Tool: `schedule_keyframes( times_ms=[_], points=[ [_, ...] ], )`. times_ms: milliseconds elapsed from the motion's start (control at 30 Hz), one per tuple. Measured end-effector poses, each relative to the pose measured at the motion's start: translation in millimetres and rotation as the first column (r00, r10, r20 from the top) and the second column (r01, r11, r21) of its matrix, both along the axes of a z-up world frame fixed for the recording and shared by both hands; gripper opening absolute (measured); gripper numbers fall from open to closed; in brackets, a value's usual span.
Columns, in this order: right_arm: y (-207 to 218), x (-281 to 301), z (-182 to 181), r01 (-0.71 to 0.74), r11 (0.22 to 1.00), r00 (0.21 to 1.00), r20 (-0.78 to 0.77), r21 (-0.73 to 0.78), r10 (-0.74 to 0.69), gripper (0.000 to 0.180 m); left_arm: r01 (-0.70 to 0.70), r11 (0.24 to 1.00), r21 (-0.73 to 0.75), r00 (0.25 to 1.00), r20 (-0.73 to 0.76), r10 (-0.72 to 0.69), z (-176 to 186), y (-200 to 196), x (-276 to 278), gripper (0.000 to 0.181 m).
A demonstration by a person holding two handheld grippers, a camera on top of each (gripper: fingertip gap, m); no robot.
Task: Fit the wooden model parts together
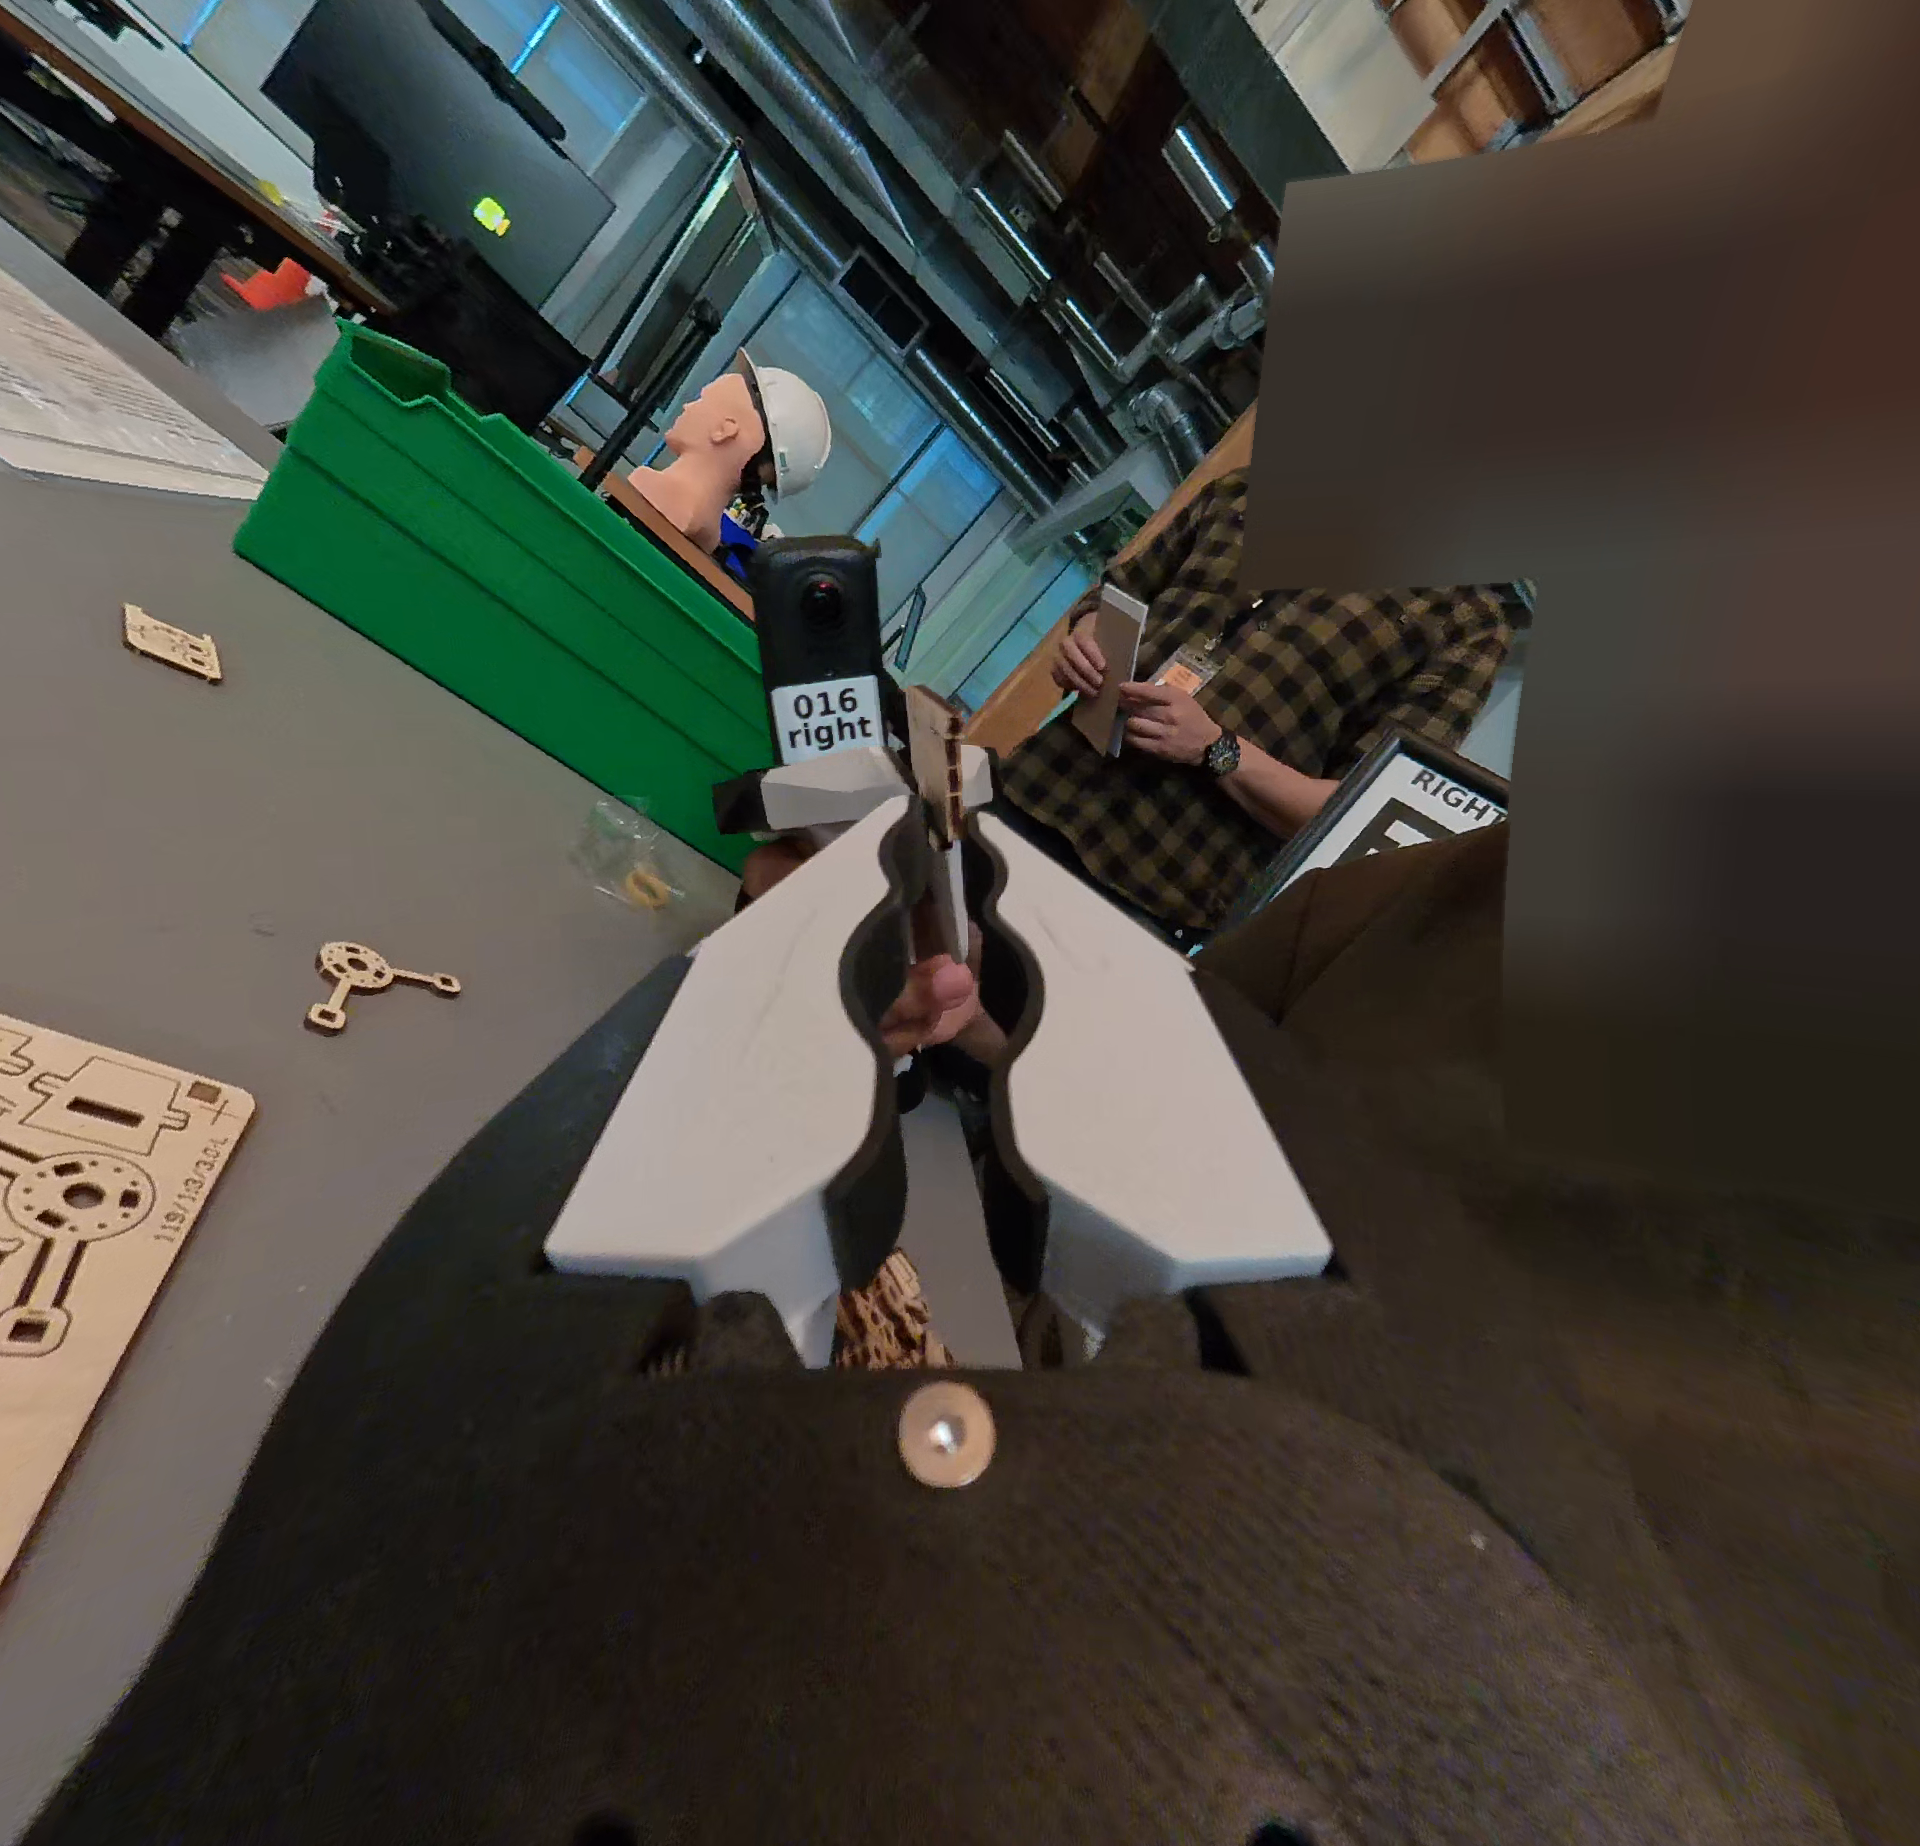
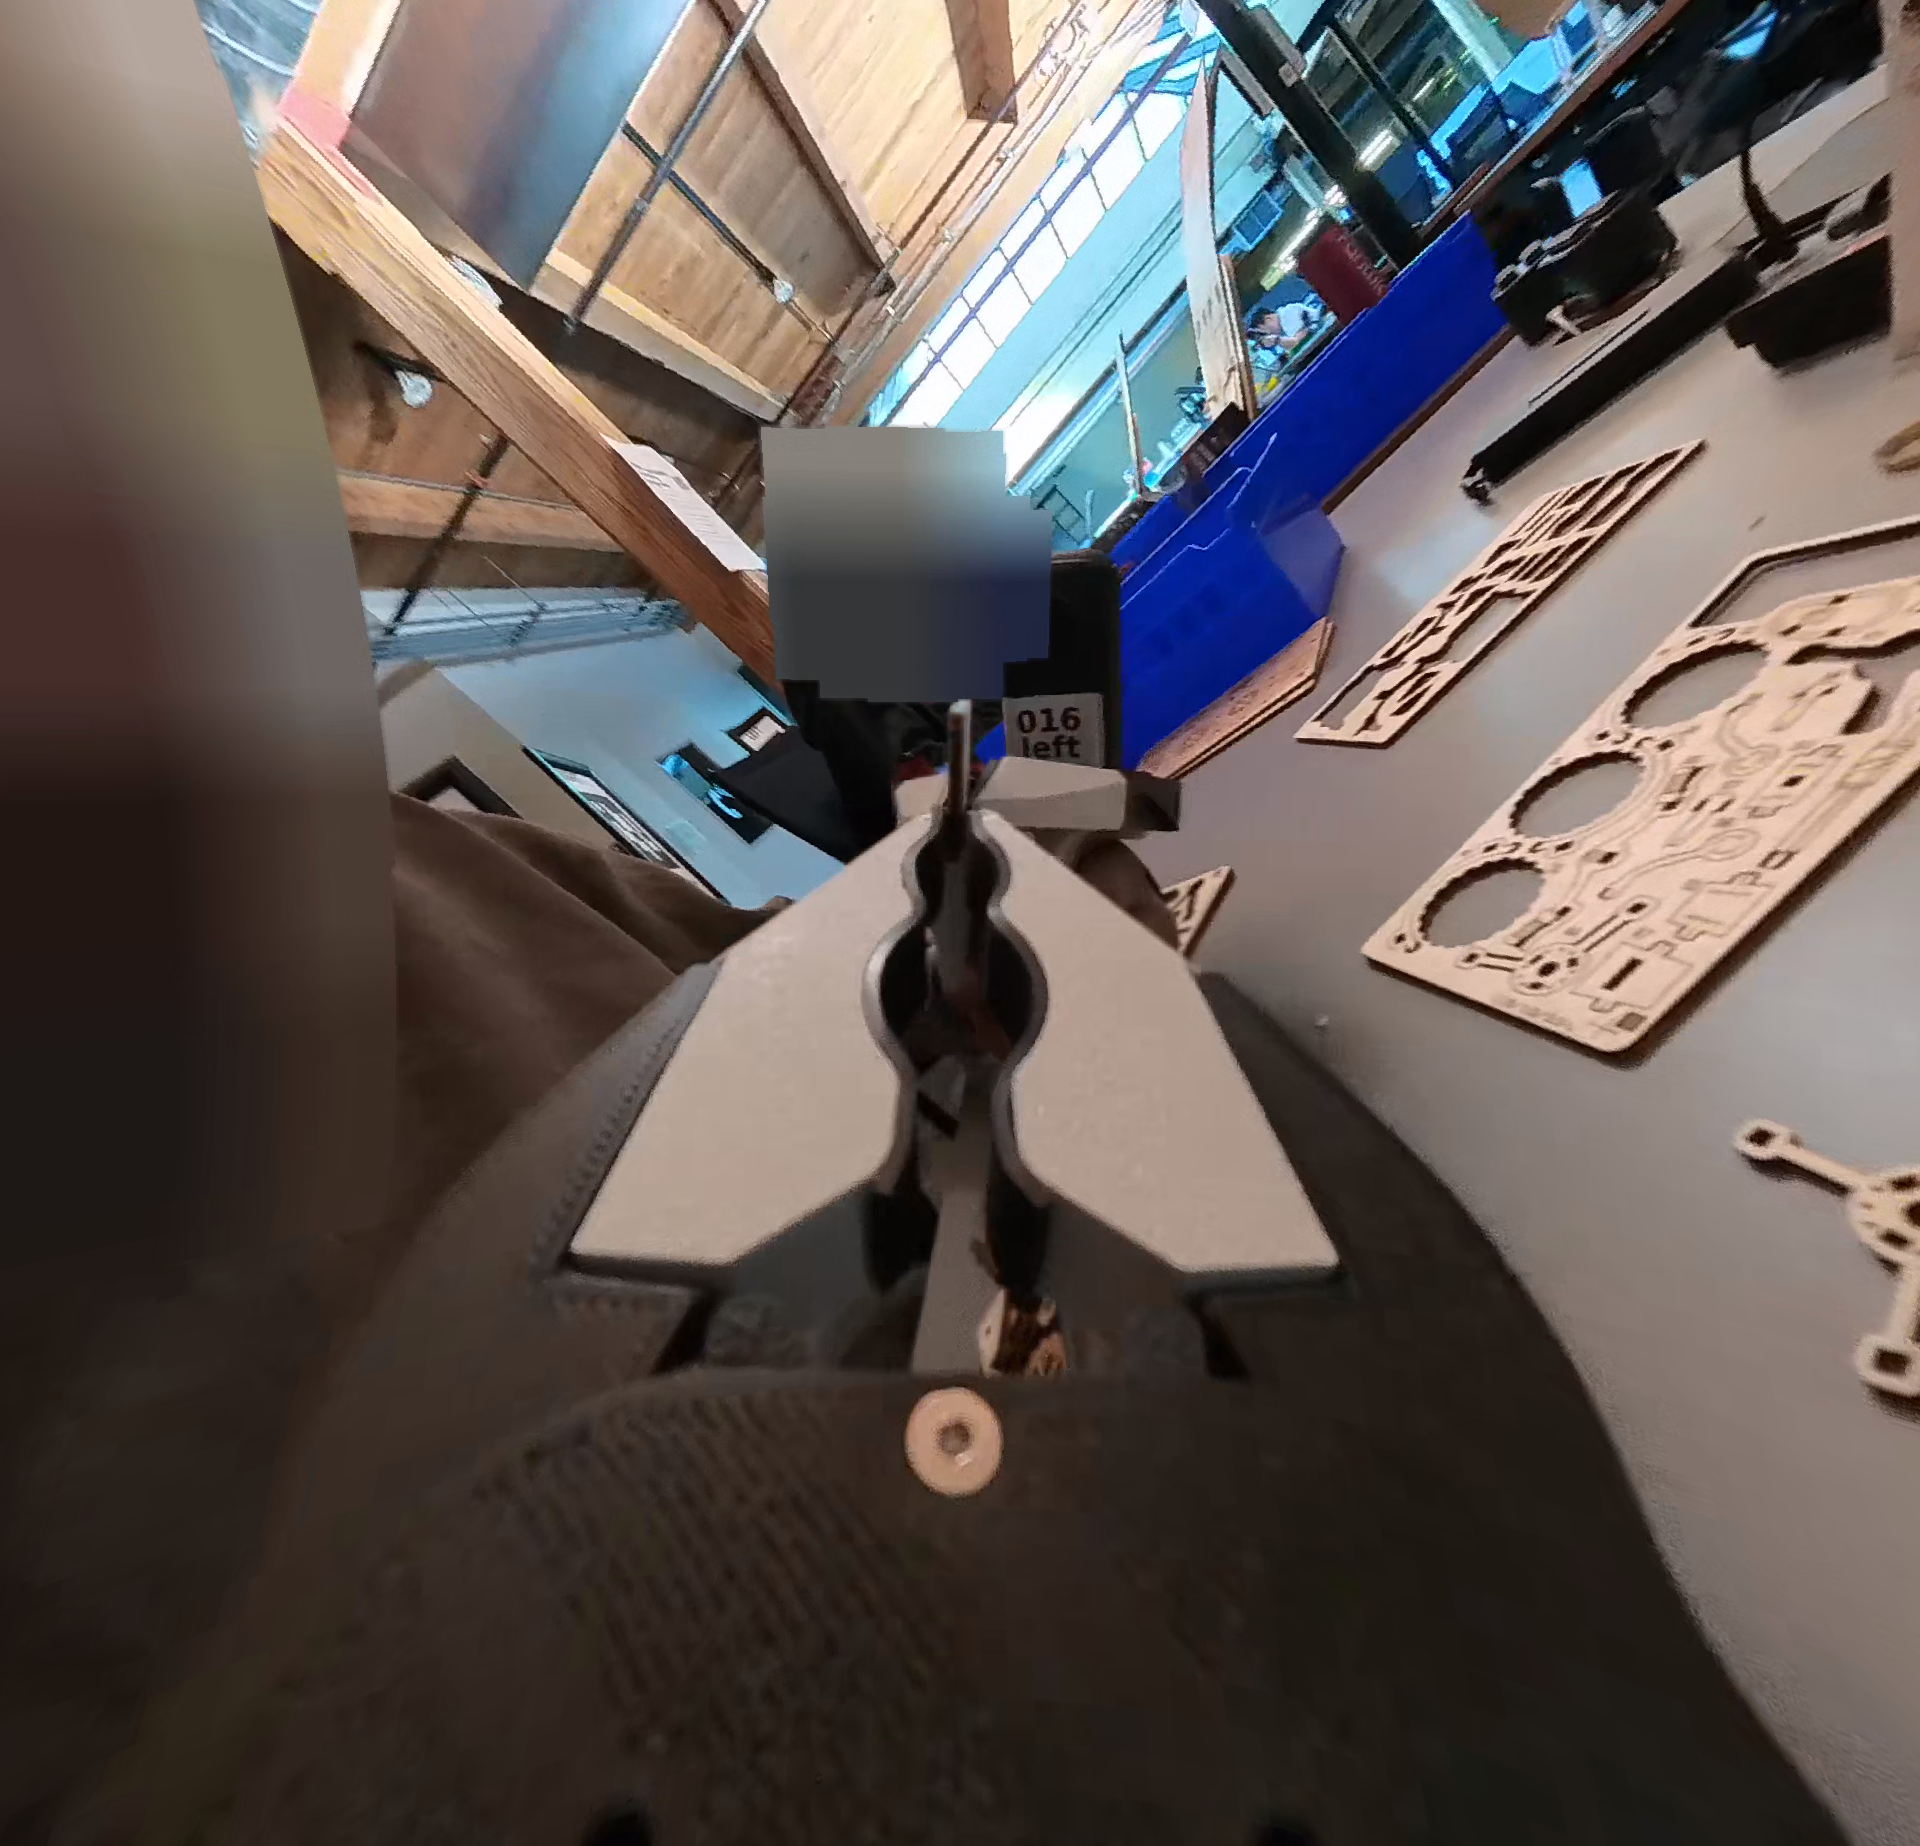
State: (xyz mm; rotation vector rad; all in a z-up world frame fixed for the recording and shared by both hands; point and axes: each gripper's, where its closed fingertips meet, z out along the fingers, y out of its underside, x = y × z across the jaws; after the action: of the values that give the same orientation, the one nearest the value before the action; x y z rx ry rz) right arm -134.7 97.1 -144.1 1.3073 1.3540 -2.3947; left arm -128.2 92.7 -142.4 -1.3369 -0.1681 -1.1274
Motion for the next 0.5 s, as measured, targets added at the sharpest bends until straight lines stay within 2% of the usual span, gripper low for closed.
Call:
schedule_keyframes(
  times_ms=[300, 400, 500],
  points=[
    [-0.3, 1.5, 2.5, -0.066, 0.986, 0.996, 0.048, -0.156, 0.074, 0.001, 0.000, 1.000, 0.002, 1.000, -0.007, 0.000, 0.7, 0.2, 0.5, 0.003],
    [-1.4, 1.6, 2.4, -0.038, 0.997, 0.999, 0.015, -0.064, 0.039, 0.000, 0.001, 1.000, 0.007, 1.000, -0.001, -0.001, 1.1, -0.3, 0.4, 0.005],
    [0.3, 1.6, 4.9, 0.055, 0.991, 0.995, -0.091, 0.120, -0.044, 0.000, -0.010, 1.000, -0.001, 1.000, -0.003, 0.010, 0.0, 0.2, -1.9, 0.008]
  ],
)
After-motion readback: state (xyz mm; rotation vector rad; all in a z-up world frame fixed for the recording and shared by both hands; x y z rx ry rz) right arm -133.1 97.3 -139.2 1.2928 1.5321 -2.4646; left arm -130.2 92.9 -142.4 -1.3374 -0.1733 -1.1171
